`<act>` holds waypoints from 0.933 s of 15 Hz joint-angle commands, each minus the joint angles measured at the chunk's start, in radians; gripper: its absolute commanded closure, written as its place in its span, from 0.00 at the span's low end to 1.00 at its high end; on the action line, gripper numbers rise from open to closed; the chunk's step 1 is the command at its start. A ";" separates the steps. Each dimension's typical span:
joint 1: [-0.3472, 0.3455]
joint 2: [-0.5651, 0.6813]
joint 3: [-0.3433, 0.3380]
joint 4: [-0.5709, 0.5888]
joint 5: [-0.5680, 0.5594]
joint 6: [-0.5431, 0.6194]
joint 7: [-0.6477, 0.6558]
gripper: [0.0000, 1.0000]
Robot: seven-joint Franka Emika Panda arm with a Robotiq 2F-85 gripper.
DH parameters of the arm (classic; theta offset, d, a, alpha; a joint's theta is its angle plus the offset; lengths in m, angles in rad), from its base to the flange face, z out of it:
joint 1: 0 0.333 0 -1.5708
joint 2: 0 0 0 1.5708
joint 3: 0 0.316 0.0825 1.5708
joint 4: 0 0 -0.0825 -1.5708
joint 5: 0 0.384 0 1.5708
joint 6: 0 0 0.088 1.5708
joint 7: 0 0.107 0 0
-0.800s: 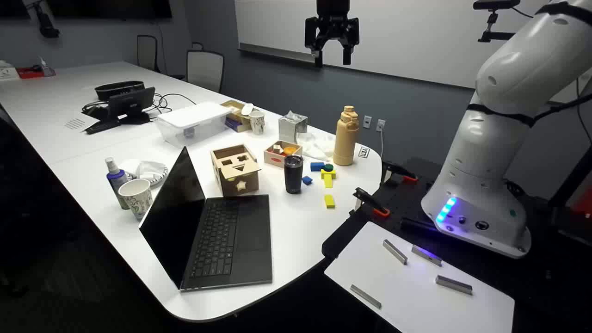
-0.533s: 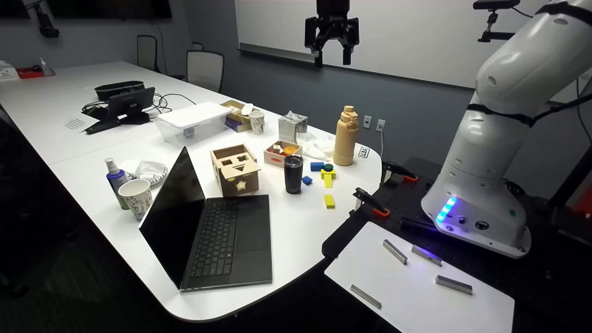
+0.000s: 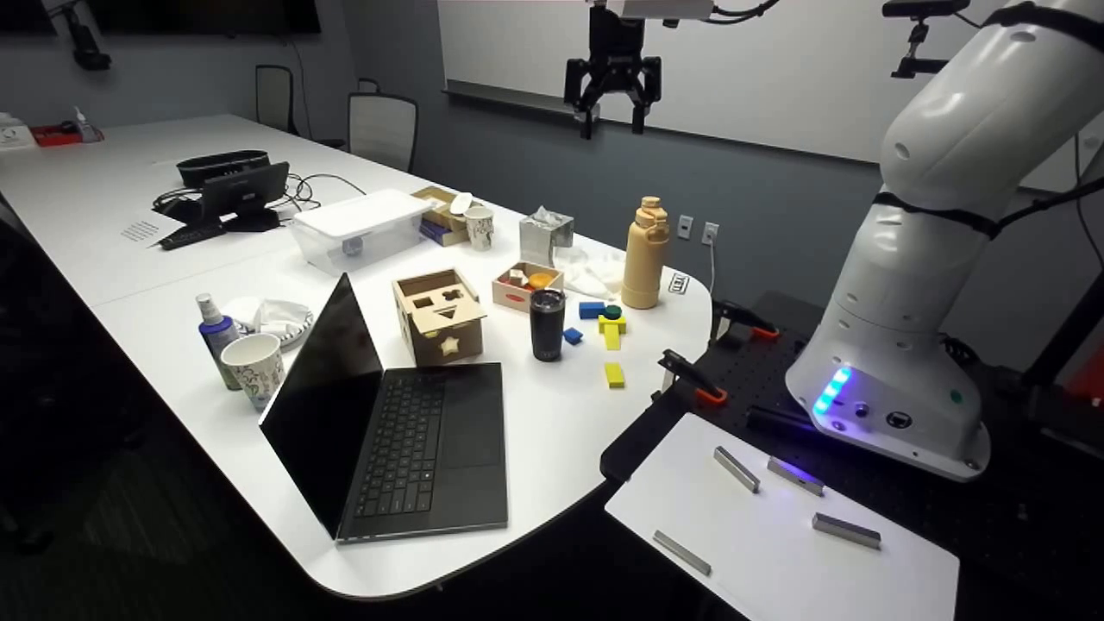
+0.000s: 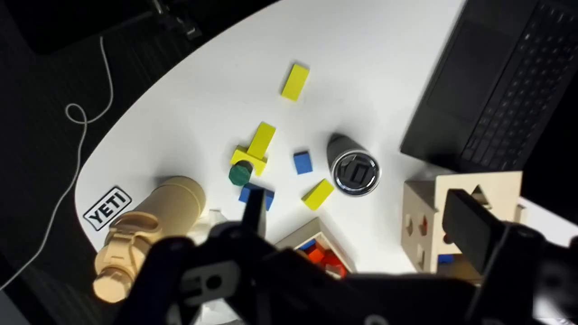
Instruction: Put one yellow block in the box.
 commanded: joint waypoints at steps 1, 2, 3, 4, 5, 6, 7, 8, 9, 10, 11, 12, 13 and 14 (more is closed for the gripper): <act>-0.069 0.143 -0.037 -0.053 -0.061 0.235 0.071 0.00; -0.086 0.188 -0.050 -0.071 -0.078 0.311 0.091 0.00; -0.100 0.242 -0.068 -0.094 -0.085 0.394 0.107 0.00; -0.111 0.286 -0.083 -0.108 -0.093 0.455 0.130 0.00; -0.117 0.337 -0.099 -0.127 -0.095 0.527 0.151 0.00; -0.117 0.382 -0.113 -0.140 -0.094 0.579 0.172 0.00; -0.110 0.426 -0.128 -0.151 -0.082 0.627 0.189 0.00; -0.100 0.470 -0.142 -0.159 -0.066 0.669 0.198 0.00; -0.087 0.505 -0.152 -0.168 -0.054 0.699 0.212 0.00; -0.075 0.544 -0.164 -0.176 -0.051 0.735 0.232 0.00; -0.058 0.577 -0.178 -0.188 -0.055 0.768 0.265 0.00; -0.040 0.613 -0.192 -0.194 -0.050 0.801 0.290 0.00; -0.017 0.654 -0.207 -0.202 -0.045 0.840 0.318 0.00; 0.009 0.696 -0.223 -0.204 -0.039 0.878 0.343 0.00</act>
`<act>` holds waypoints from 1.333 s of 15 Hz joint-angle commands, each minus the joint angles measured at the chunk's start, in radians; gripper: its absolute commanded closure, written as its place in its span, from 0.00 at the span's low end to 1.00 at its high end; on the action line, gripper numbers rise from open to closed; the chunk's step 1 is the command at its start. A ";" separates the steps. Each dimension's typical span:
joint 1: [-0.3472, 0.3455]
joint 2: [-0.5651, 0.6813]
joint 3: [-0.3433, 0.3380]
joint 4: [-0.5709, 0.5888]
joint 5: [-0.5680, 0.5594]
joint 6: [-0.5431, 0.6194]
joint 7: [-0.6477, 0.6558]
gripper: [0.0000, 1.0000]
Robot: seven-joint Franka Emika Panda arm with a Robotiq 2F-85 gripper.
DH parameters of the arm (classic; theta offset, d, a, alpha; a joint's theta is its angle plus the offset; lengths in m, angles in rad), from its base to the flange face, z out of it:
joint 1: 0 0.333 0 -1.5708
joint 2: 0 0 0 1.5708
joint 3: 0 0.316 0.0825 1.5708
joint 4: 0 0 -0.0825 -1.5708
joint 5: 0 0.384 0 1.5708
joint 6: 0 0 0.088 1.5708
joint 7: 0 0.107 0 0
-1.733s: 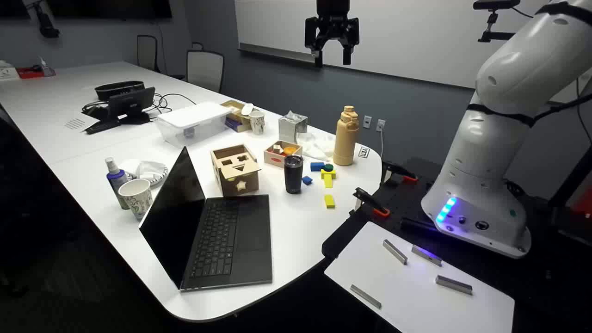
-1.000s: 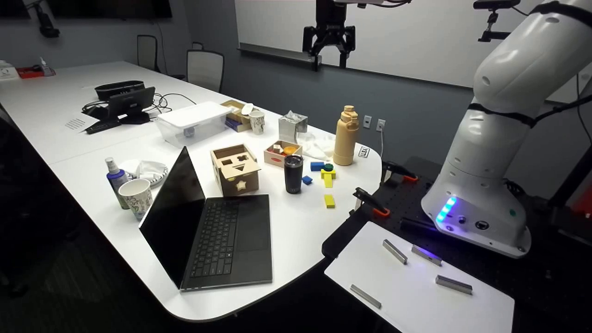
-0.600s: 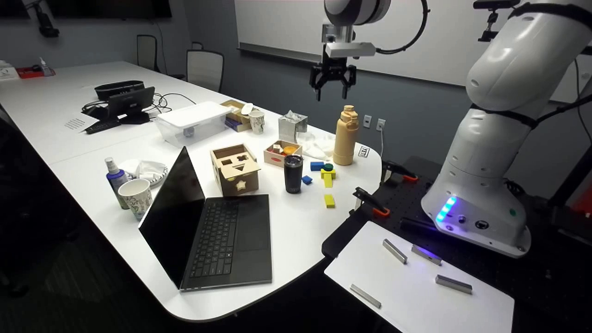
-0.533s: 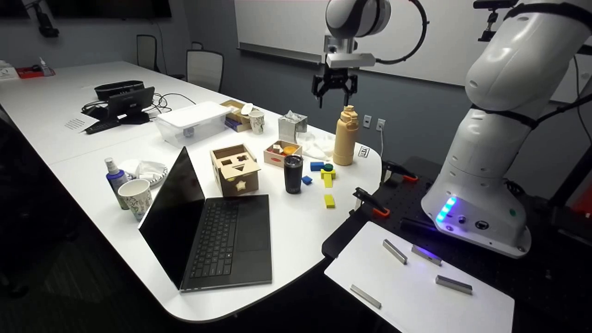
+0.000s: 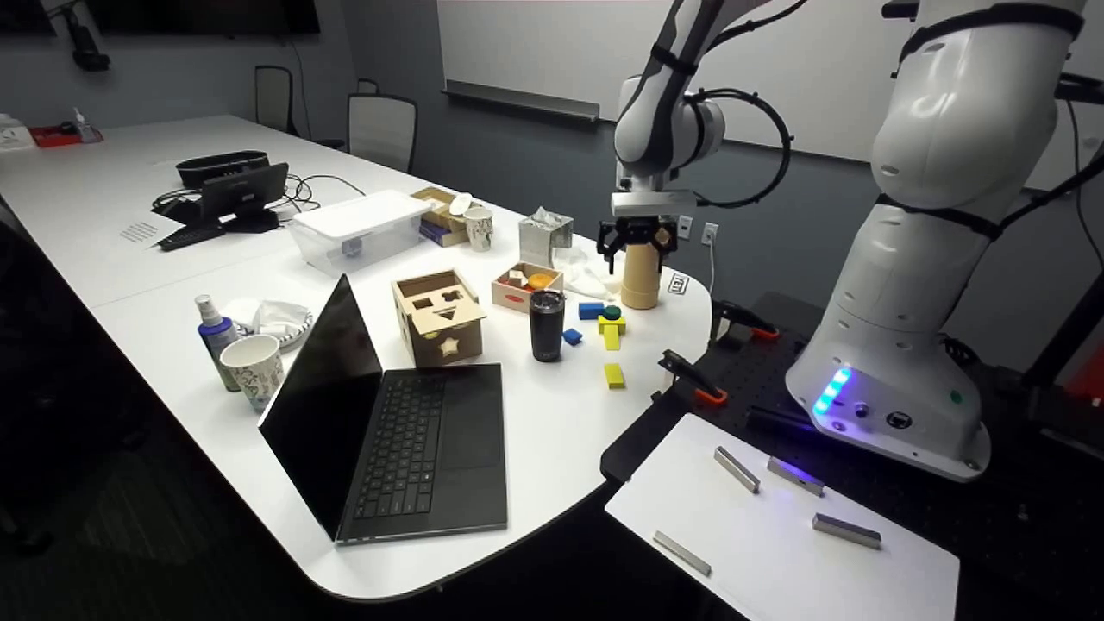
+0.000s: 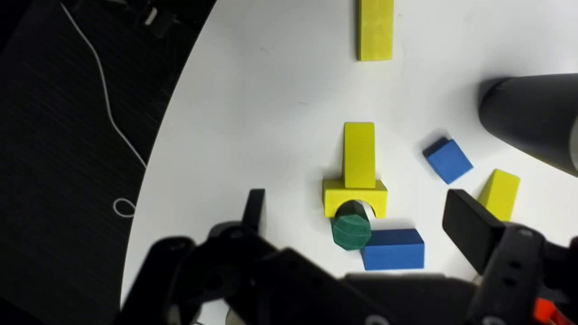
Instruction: Put one yellow block in the box.
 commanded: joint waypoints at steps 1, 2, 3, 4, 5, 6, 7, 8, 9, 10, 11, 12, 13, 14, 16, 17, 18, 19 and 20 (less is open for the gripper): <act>0.097 0.132 -0.059 -0.019 0.039 0.140 0.095 0.00; 0.117 0.170 -0.065 -0.016 0.067 0.175 0.099 0.00; 0.129 0.215 -0.063 -0.005 0.103 0.210 0.096 0.00; 0.140 0.251 -0.057 0.005 0.142 0.233 0.085 0.00; 0.146 0.289 -0.049 0.020 0.178 0.257 0.075 0.00; 0.151 0.320 -0.041 0.035 0.210 0.273 0.067 0.00; 0.156 0.349 -0.037 0.055 0.234 0.283 0.059 0.00; 0.169 0.373 -0.043 0.076 0.250 0.288 0.051 0.00; 0.171 0.394 -0.043 0.097 0.261 0.286 0.040 0.00; 0.174 0.417 -0.047 0.122 0.267 0.281 0.032 0.00; 0.173 0.435 -0.047 0.144 0.271 0.276 0.024 0.00; 0.164 0.452 -0.045 0.168 0.271 0.270 0.011 0.00; 0.157 0.467 -0.044 0.191 0.268 0.265 -0.002 0.00; 0.152 0.480 -0.045 0.213 0.265 0.259 -0.020 0.00; 0.152 0.507 -0.058 0.252 0.262 0.249 -0.055 0.00; 0.149 0.518 -0.060 0.268 0.264 0.247 -0.073 0.00; 0.147 0.529 -0.060 0.281 0.266 0.245 -0.088 0.00; 0.141 0.538 -0.055 0.290 0.271 0.244 -0.102 0.00; 0.136 0.545 -0.050 0.297 0.276 0.245 -0.116 0.00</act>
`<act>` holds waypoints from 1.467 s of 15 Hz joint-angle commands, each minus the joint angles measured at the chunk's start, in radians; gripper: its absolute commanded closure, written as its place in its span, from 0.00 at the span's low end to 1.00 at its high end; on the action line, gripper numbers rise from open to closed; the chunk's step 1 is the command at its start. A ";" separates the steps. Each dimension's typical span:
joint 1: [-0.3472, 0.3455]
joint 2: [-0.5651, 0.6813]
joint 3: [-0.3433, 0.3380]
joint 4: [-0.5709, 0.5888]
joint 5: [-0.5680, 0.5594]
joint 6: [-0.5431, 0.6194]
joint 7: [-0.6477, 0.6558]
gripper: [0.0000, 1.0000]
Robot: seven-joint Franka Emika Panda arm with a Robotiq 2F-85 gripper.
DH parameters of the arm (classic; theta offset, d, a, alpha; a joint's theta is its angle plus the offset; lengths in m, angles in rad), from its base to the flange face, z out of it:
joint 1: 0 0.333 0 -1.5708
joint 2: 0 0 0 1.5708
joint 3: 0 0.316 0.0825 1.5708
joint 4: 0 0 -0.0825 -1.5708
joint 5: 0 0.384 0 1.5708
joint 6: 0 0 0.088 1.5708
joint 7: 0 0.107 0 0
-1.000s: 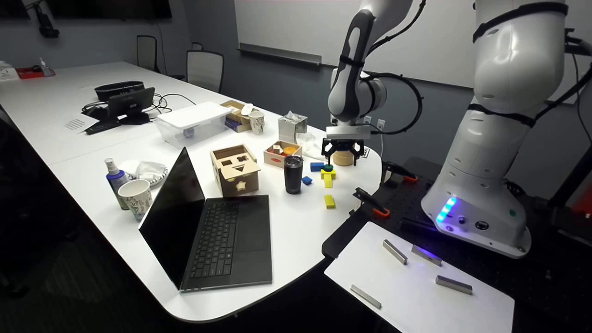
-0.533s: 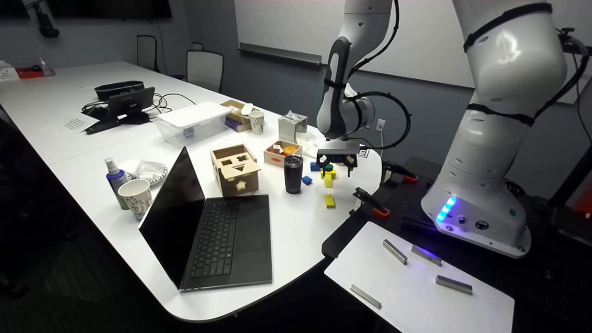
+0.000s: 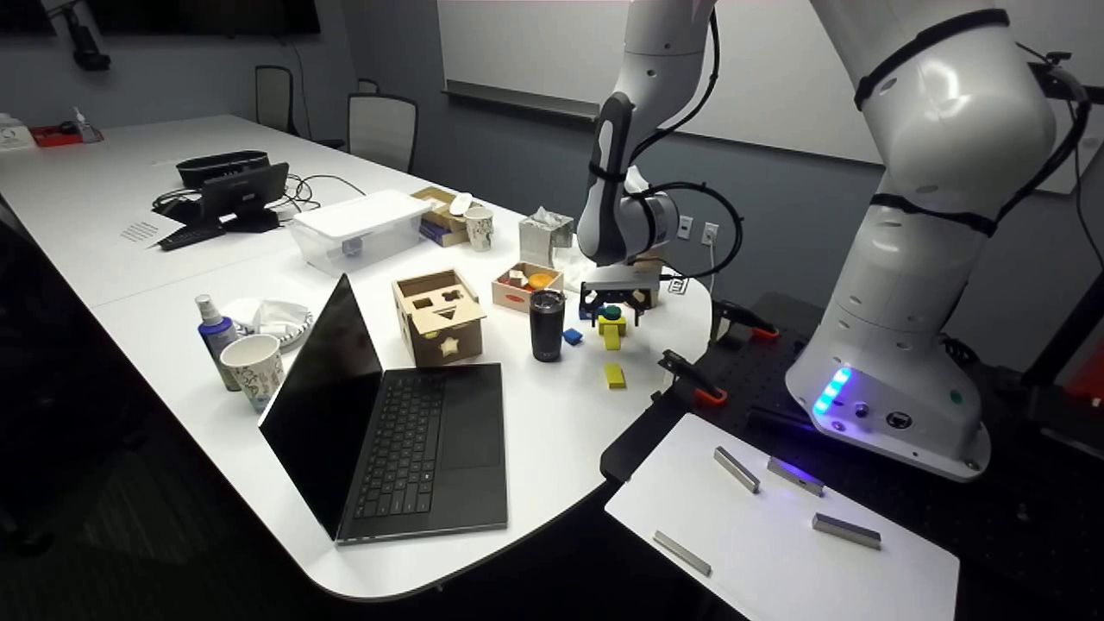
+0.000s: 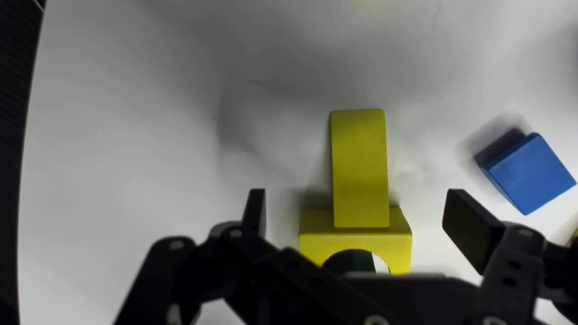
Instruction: Put one yellow block in the box.
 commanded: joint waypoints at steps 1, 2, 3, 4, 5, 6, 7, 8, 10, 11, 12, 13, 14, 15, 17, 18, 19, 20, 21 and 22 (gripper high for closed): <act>-0.018 0.028 0.017 0.036 0.037 -0.019 -0.063 0.00; -0.023 0.035 0.021 0.039 0.041 -0.019 -0.073 0.00; -0.027 0.039 0.025 0.037 0.046 -0.019 -0.078 0.00; -0.025 0.046 0.024 0.037 0.053 -0.017 -0.085 0.00; -0.027 0.051 0.026 0.037 0.059 -0.017 -0.087 0.00; -0.028 0.056 0.029 0.037 0.065 -0.016 -0.088 0.00; -0.032 0.061 0.035 0.039 0.072 -0.016 -0.093 0.00; -0.033 0.065 0.039 0.040 0.078 -0.016 -0.093 0.00; -0.022 0.078 0.034 0.046 0.083 -0.017 -0.088 0.26; -0.016 0.082 0.029 0.049 0.085 -0.017 -0.085 0.34; -0.007 0.087 0.021 0.052 0.086 -0.016 -0.081 0.42; -0.002 0.088 0.016 0.054 0.087 -0.017 -0.080 0.51; 0.008 0.088 0.008 0.059 0.087 -0.018 -0.075 0.58; 0.015 0.090 0.002 0.061 0.088 -0.018 -0.073 0.66; 0.028 0.088 -0.007 0.067 0.089 -0.019 -0.071 0.80; 0.032 0.083 -0.009 0.068 0.089 -0.021 -0.071 0.88; 0.033 0.065 -0.008 0.064 0.088 -0.025 -0.075 0.90; 0.035 0.047 -0.007 0.061 0.086 -0.028 -0.080 0.90; 0.037 0.024 -0.005 0.059 0.085 -0.034 -0.082 0.90; 0.049 -0.001 -0.012 0.056 0.082 -0.042 -0.082 0.90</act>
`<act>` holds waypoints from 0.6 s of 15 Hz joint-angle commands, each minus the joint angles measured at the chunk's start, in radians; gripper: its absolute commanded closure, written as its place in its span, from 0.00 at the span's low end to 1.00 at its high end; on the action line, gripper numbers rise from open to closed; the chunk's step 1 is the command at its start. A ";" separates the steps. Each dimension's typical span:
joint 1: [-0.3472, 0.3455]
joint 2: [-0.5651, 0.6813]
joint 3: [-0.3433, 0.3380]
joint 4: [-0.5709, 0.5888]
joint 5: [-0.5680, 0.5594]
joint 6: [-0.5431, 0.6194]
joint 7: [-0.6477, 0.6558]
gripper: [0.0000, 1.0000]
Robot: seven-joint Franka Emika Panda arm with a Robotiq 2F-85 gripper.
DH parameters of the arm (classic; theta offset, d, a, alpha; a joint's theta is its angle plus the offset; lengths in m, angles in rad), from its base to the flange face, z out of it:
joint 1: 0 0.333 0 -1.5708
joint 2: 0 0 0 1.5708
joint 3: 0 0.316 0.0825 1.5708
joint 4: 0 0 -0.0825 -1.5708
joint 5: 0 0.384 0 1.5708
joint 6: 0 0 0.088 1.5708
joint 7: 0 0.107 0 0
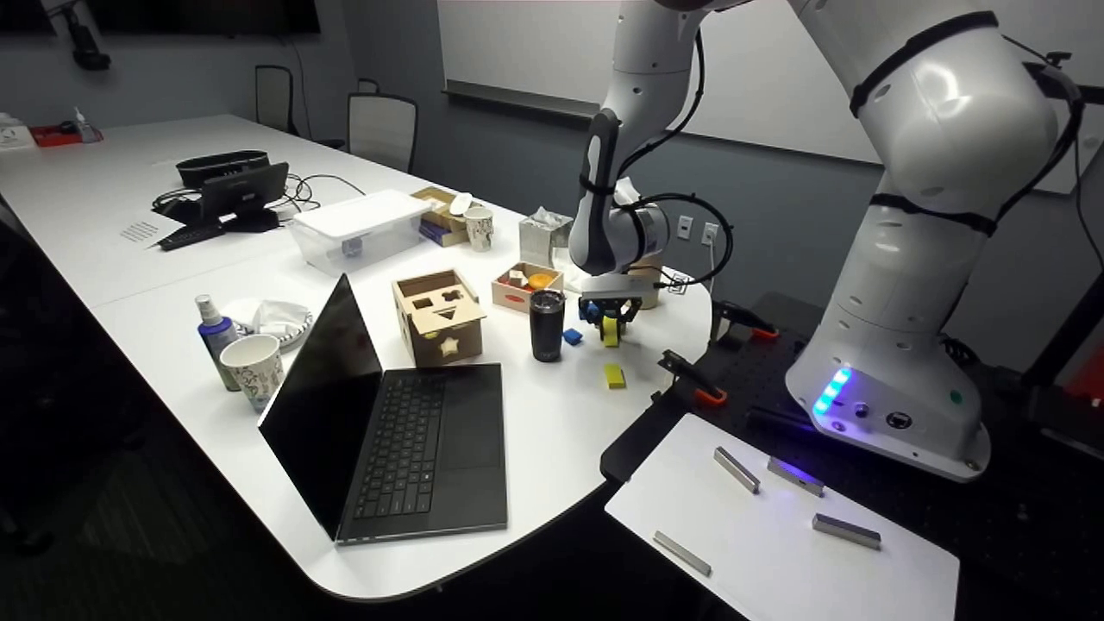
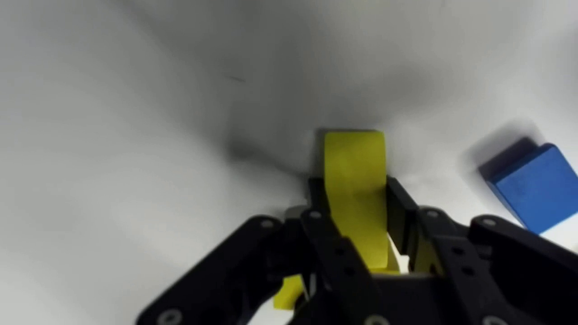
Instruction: Put one yellow block in the box.
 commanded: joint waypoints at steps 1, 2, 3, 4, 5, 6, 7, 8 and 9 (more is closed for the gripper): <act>0.049 -0.105 -0.025 -0.013 0.018 -0.050 -0.023 0.90; 0.056 -0.125 -0.030 -0.008 0.014 -0.056 -0.023 0.90; 0.073 -0.150 -0.043 0.000 0.008 -0.060 -0.023 0.90; 0.095 -0.170 -0.061 0.007 0.002 -0.061 -0.019 0.90; 0.107 -0.188 -0.075 0.022 -0.006 -0.059 -0.019 0.90; 0.125 -0.200 -0.093 0.035 -0.014 -0.056 -0.018 0.90; 0.136 -0.210 -0.105 0.054 -0.022 -0.050 -0.020 0.90; 0.146 -0.212 -0.116 0.077 -0.031 -0.046 -0.022 0.90; 0.152 -0.210 -0.125 0.104 -0.040 -0.047 -0.023 0.90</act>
